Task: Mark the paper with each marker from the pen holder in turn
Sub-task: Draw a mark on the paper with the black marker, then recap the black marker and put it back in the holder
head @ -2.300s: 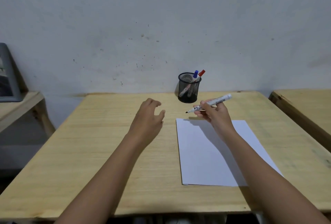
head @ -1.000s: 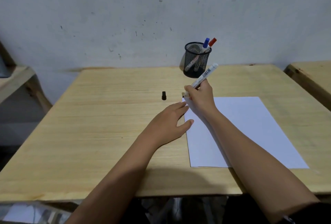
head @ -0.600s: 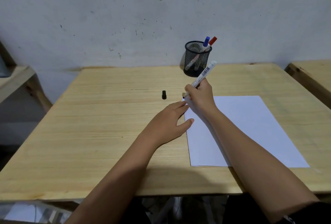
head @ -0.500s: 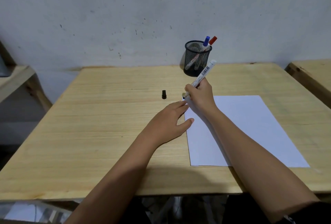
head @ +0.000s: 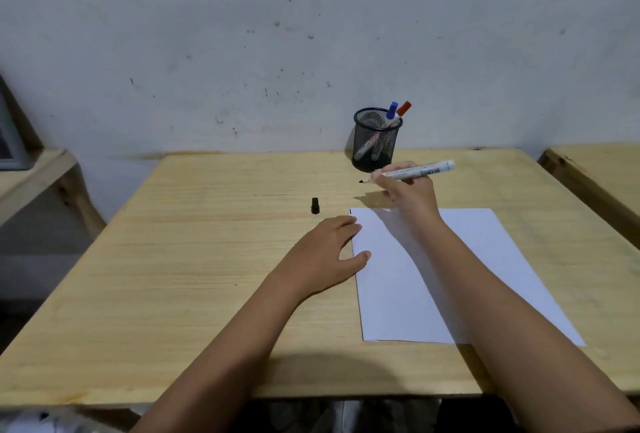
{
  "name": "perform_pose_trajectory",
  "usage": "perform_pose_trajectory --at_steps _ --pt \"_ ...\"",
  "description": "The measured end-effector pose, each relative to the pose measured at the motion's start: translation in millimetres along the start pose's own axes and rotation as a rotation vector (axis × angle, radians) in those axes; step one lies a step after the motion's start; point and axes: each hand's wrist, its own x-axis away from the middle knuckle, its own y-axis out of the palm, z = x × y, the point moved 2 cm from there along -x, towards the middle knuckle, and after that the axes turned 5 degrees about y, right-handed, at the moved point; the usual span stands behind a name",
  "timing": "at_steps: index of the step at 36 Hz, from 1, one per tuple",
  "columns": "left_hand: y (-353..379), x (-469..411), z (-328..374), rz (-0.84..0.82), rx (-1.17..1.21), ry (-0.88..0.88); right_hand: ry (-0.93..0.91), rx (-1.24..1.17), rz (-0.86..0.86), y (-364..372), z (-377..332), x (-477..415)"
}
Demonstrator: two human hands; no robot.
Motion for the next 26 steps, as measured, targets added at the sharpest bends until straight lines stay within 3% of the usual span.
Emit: perform_pose_trajectory --at_steps 9,13,16,19,23,26 --pt "-14.6 -18.6 8.7 -0.033 -0.029 0.002 0.024 -0.236 -0.043 -25.2 -18.5 5.6" --pt "-30.3 -28.6 9.0 0.17 -0.036 0.016 0.066 -0.299 -0.051 -31.6 -13.8 10.3" --pt "-40.8 -35.0 -1.3 0.259 -0.115 -0.099 0.073 -0.301 -0.057 -34.0 -12.0 13.9" --pt "-41.5 -39.2 -18.0 0.17 -0.255 -0.221 0.066 -0.304 -0.044 -34.3 -10.8 16.8" --pt "-43.3 -40.6 -26.0 0.231 -0.163 -0.285 0.047 -0.302 -0.048 -33.6 -10.1 20.6" --pt "-45.4 -40.9 -22.5 0.316 0.04 -0.328 0.037 -0.308 -0.065 -33.1 -9.3 22.0"
